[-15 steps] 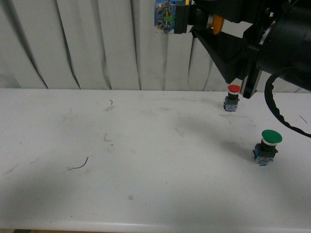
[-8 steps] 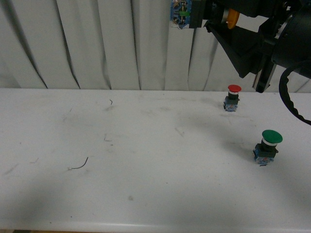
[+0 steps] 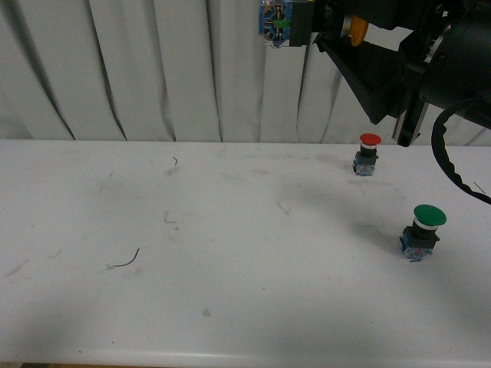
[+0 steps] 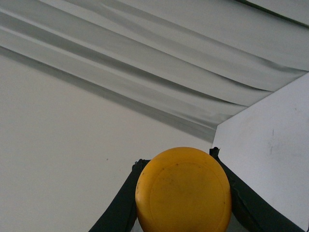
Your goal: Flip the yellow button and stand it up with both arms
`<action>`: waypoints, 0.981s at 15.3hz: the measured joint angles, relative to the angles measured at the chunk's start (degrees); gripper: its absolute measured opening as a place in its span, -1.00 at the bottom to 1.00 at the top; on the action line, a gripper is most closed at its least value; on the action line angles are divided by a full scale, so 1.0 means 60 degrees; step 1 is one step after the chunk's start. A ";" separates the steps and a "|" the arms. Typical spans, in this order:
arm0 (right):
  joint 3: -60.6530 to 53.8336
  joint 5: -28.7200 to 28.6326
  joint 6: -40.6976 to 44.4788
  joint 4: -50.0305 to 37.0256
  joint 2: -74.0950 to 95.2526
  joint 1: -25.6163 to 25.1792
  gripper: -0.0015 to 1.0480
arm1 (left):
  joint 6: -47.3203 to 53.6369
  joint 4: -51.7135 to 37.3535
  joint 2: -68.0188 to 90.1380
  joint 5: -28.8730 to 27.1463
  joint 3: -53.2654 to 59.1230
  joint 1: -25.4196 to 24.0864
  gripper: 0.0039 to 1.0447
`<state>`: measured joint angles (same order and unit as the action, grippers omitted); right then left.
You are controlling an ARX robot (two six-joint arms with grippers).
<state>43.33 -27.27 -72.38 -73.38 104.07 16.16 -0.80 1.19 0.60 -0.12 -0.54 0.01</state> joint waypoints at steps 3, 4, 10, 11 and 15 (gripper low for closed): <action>0.0000 0.0000 0.0004 -0.0007 0.0000 0.0000 -0.33 | 0.0004 -0.0171 -0.0011 0.0018 -0.0004 0.0000 -0.97; 0.0000 0.0000 0.0004 0.0000 0.0000 -0.0007 -0.33 | 0.0004 -0.0164 -0.0011 0.0015 -0.0004 0.0000 -0.97; 0.0171 0.0849 0.2422 0.1056 -0.0361 -0.0281 -0.33 | 0.0000 -0.0164 -0.0011 0.0015 -0.0004 0.0000 -0.01; 0.0554 0.1603 0.3978 0.2481 -0.0543 -0.0528 -0.33 | 0.0000 -0.0160 -0.0011 0.0015 -0.0004 0.0000 0.23; 0.1260 0.4710 0.9945 0.6371 -0.0477 -0.1603 -0.33 | 0.0007 -0.0164 -0.0011 0.0015 -0.0004 0.0000 0.86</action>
<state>50.89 0.99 -12.71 -35.16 101.21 6.55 -0.75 0.21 0.54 -0.03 -0.56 0.01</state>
